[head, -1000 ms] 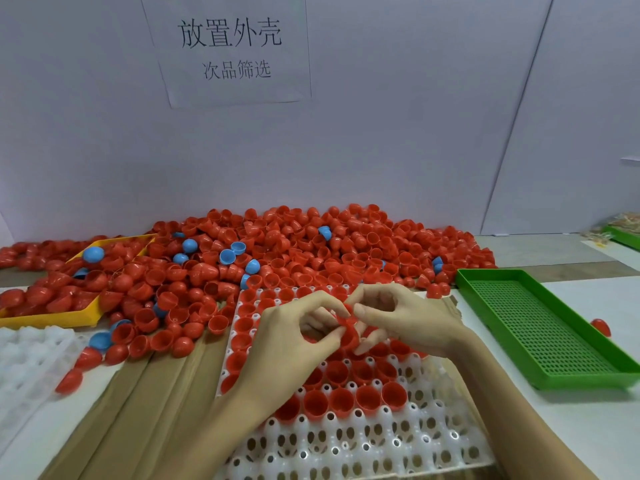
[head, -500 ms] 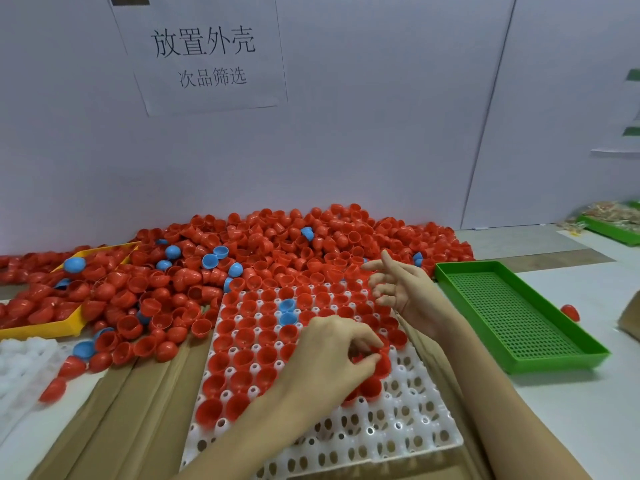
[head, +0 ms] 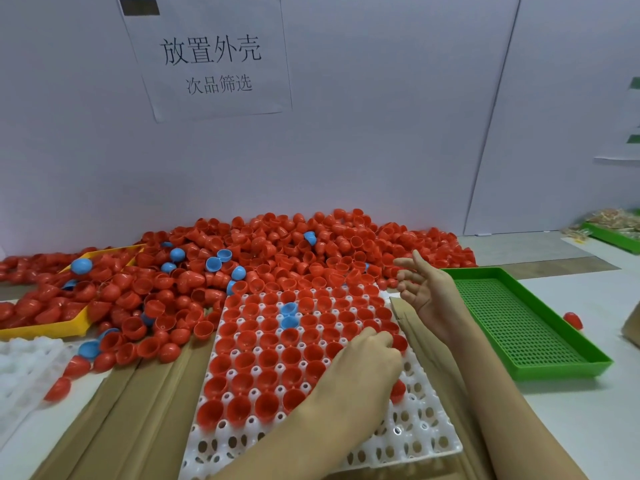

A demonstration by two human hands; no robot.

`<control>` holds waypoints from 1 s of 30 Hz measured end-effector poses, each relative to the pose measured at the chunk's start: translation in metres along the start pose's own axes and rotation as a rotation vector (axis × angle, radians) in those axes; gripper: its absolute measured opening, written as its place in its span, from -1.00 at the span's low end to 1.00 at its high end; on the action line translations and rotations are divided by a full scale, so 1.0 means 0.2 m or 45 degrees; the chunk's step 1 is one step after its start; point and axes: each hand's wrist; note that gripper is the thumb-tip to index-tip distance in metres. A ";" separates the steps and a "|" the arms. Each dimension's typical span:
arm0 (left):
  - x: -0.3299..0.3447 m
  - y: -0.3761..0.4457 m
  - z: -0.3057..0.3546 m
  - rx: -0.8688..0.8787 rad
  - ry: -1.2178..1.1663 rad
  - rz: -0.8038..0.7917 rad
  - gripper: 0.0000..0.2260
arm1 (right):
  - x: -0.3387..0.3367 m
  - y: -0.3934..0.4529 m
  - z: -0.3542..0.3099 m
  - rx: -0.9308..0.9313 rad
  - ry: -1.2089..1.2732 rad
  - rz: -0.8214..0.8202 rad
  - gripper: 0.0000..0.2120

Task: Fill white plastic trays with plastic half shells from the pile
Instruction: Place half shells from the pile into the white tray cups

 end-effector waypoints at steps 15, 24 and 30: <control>-0.23 -0.13 -0.20 -0.465 -1.183 0.306 -0.95 | 0.08 -0.03 0.02 0.090 -0.040 -0.115 -0.66; -0.28 -0.27 -0.60 -0.763 -0.680 0.639 -0.95 | 0.11 -0.05 0.02 0.118 -0.073 -0.160 -0.65; -0.48 -0.37 -1.27 -1.170 0.595 0.560 -0.88 | 0.13 -0.05 0.03 0.134 -0.105 -0.179 -0.65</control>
Point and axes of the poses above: each hand's wrist, its own y-axis towards the middle knuckle, its own x-axis out of the palm, z = x × y, and after that the axes turned 9 degrees about y, right-handed
